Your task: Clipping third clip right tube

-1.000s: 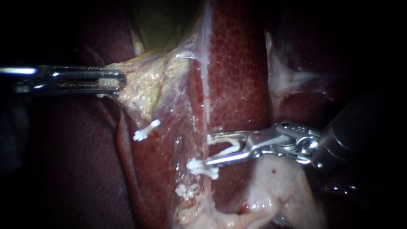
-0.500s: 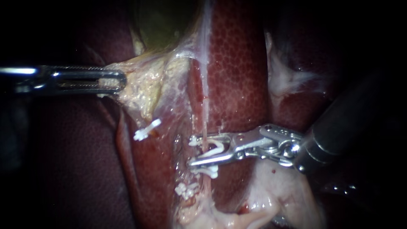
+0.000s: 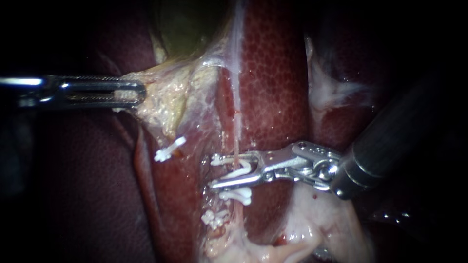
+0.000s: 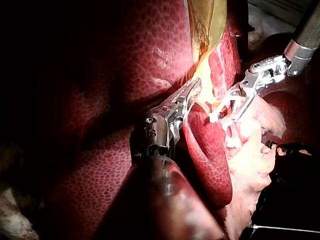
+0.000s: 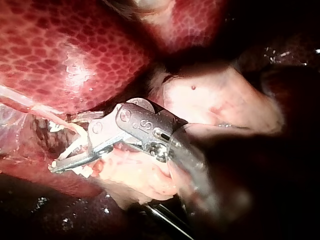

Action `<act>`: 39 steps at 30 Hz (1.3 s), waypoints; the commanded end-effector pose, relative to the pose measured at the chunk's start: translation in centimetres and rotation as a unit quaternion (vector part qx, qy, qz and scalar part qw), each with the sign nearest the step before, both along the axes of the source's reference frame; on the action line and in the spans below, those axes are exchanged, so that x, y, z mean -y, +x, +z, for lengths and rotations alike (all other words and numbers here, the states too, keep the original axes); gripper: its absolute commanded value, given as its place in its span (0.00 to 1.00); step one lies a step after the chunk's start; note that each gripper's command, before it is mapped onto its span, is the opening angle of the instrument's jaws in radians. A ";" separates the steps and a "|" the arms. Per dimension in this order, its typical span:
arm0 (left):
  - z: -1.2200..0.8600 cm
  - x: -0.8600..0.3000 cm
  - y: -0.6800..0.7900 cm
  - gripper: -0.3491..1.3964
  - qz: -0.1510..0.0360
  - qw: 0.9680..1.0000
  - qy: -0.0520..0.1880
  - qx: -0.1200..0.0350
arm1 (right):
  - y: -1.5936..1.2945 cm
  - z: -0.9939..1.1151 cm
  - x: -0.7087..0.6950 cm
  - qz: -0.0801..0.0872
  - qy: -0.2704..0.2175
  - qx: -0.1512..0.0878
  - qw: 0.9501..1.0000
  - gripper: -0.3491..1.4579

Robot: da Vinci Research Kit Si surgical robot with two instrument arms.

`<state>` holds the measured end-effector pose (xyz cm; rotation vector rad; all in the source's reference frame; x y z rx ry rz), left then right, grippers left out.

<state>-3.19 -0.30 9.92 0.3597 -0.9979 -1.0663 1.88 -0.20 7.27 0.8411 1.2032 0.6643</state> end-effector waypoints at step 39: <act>0.00 0.00 0.00 0.16 0.000 1.000 0.000 0.000 | -0.18 -0.07 -0.08 -0.007 0.006 0.003 1.000 0.00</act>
